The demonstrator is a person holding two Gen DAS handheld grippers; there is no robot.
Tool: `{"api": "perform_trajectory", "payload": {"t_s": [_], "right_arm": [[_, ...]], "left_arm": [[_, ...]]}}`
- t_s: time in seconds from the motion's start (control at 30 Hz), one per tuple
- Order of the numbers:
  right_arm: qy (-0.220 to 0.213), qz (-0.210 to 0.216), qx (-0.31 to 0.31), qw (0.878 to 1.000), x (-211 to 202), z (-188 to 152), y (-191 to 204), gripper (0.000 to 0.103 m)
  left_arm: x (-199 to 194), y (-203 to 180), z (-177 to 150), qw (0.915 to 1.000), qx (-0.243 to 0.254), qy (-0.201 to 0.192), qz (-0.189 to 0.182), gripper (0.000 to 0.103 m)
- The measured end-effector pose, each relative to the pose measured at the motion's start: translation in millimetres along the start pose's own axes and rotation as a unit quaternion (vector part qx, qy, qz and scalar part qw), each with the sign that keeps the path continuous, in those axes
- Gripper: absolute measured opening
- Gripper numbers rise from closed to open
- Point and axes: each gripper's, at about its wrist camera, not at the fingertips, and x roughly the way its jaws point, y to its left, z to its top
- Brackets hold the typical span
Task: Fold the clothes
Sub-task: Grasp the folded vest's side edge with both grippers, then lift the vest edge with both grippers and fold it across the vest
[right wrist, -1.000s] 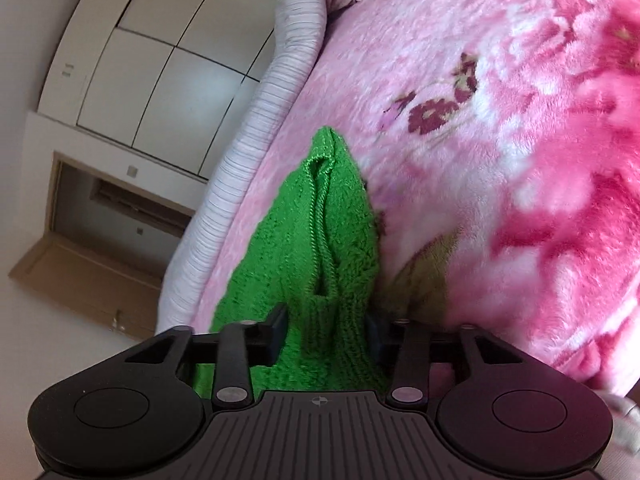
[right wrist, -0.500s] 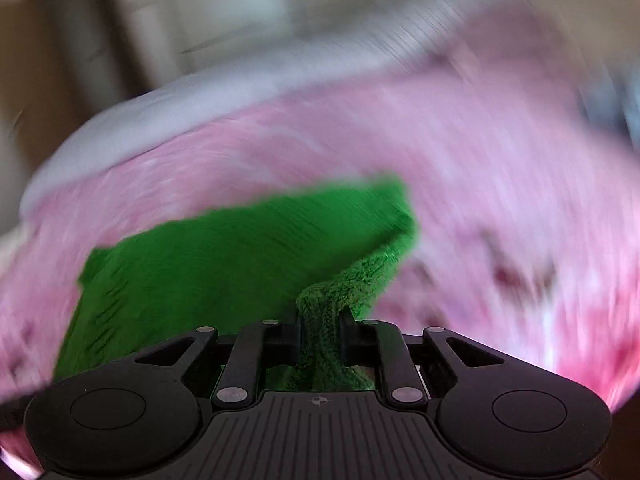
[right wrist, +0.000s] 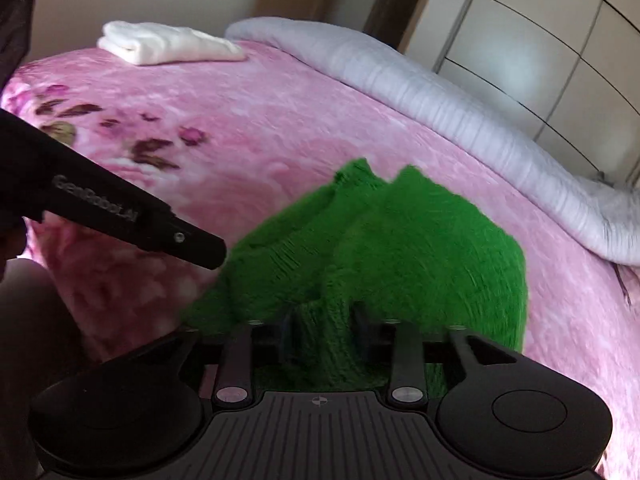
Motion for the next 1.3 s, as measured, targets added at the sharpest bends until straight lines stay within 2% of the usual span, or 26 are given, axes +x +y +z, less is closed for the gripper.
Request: {"api": "perform_trajectory", "payload": {"t_s": [0.07, 0.2, 0.27, 0.33, 0.4, 0.47, 0.53, 0.57, 0.67, 0.7, 0.77, 0.9, 1.0, 1.03, 1.07, 1.17, 1.3], "right_arm": [[-0.007, 0.022, 0.018, 1.000, -4, 3, -11, 0.043], [-0.035, 0.059, 0.112, 0.991, -33, 10, -71, 0.044], [-0.019, 0.057, 0.162, 0.985, -34, 11, -111, 0.044], [0.042, 0.045, 0.213, 0.975, -17, 10, -153, 0.044], [0.113, 0.024, 0.232, 0.966, 4, 16, -187, 0.044], [0.136, 0.008, 0.215, 0.967, 19, 30, -209, 0.044], [0.156, 0.004, 0.219, 0.963, 37, 45, -226, 0.044], [0.170, 0.007, 0.232, 0.958, 47, 51, -235, 0.044], [0.221, 0.023, 0.320, 0.921, 72, 54, -269, 0.044], [0.236, 0.024, 0.332, 0.913, 79, 55, -276, 0.045], [0.250, 0.023, 0.342, 0.905, 89, 54, -288, 0.045], [0.259, 0.026, 0.351, 0.900, 96, 49, -294, 0.045], [0.255, 0.037, 0.356, 0.898, 104, 45, -296, 0.045], [0.252, 0.040, 0.357, 0.898, 106, 44, -295, 0.045], [0.250, 0.044, 0.358, 0.899, 108, 44, -295, 0.045], [0.250, 0.050, 0.355, 0.900, 111, 46, -294, 0.044], [0.243, 0.068, 0.342, 0.905, 111, 59, -288, 0.044]], "left_arm": [[-1, 0, 3, 1.0000, -0.002, -0.001, 0.000, 0.016], [4, -6, 17, 0.9999, 0.008, 0.009, -0.006, 0.016], [11, -12, 29, 0.9995, 0.018, 0.022, -0.011, 0.017], [18, -18, 41, 0.9989, 0.029, 0.034, -0.015, 0.017], [24, -23, 52, 0.9979, 0.039, 0.047, -0.020, 0.018], [41, -30, 72, 0.9963, 0.045, 0.066, -0.033, 0.026], [63, -36, 92, 0.9946, 0.046, 0.082, -0.044, 0.028], [75, -37, 101, 0.9939, 0.045, 0.090, -0.045, 0.030], [111, -39, 128, 0.9923, 0.037, 0.111, -0.039, 0.032], [121, -39, 135, 0.9916, 0.035, 0.118, -0.039, 0.033], [141, -36, 146, 0.9898, 0.032, 0.132, -0.042, 0.038], [175, -27, 153, 0.9848, 0.002, 0.159, -0.070, 0.038], [185, -25, 153, 0.9826, 0.002, 0.165, -0.085, 0.036], [188, -25, 153, 0.9819, 0.002, 0.167, -0.089, 0.028], [191, -25, 153, 0.9812, 0.003, 0.168, -0.094, 0.012], [187, -21, 158, 0.9793, -0.010, 0.168, -0.112, 0.011], [173, -15, 178, 0.9815, -0.003, 0.166, -0.095, 0.011]]}}
